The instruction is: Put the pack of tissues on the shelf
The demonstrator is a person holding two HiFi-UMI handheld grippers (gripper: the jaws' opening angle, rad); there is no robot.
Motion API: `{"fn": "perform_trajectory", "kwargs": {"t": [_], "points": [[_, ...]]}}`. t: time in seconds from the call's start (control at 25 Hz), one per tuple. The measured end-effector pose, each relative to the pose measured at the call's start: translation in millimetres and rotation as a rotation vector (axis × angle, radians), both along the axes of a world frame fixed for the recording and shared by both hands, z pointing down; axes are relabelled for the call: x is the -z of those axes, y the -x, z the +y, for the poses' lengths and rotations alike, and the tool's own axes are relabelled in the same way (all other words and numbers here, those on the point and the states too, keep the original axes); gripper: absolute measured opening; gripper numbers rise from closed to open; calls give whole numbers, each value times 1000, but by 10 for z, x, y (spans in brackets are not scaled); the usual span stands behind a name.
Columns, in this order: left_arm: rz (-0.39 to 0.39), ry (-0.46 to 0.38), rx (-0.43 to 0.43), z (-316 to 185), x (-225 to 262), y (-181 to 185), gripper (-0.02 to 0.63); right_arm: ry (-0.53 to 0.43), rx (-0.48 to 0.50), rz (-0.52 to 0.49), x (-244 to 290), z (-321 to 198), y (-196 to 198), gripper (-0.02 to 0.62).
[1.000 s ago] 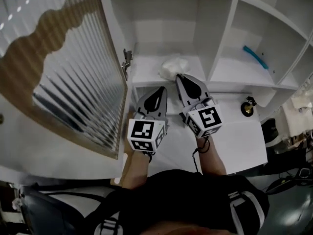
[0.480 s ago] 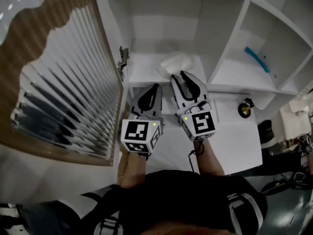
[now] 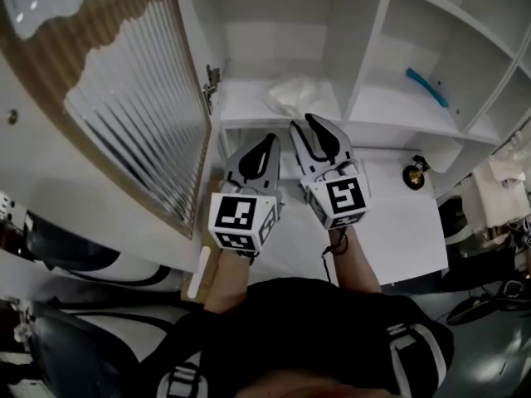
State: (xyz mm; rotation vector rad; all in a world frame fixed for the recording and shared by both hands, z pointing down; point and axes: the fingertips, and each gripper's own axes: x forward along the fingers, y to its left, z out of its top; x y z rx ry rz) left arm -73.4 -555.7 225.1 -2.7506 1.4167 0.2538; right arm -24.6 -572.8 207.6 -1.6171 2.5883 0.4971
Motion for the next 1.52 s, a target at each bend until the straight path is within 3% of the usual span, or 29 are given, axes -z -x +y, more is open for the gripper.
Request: {"fn": "perform_trajectory", "kwargs": {"t": [0.36,0.68,0.8,1.12,1.28,1.52], "points": [[-41,-20,8,395,-29,1,11,0,-1,-23,-46,374,22,66],[-37,26,33,620,-225,19,11,30,19,12,-243,672,41,48],[-46,39,19,752,-280,-113,11,30,5,50,-312,840,-33,48],[-46,58,2,1318,-459,-522,11,75,1,26,-512,1430,-426,37],[-10,51,31,1848,-586,-825,11,103,19,15,-753,1959,-752,31],[-34,90,44,2538,-909,-1193,11,147,32,-14,-1007,2642,-1122,31]]}}
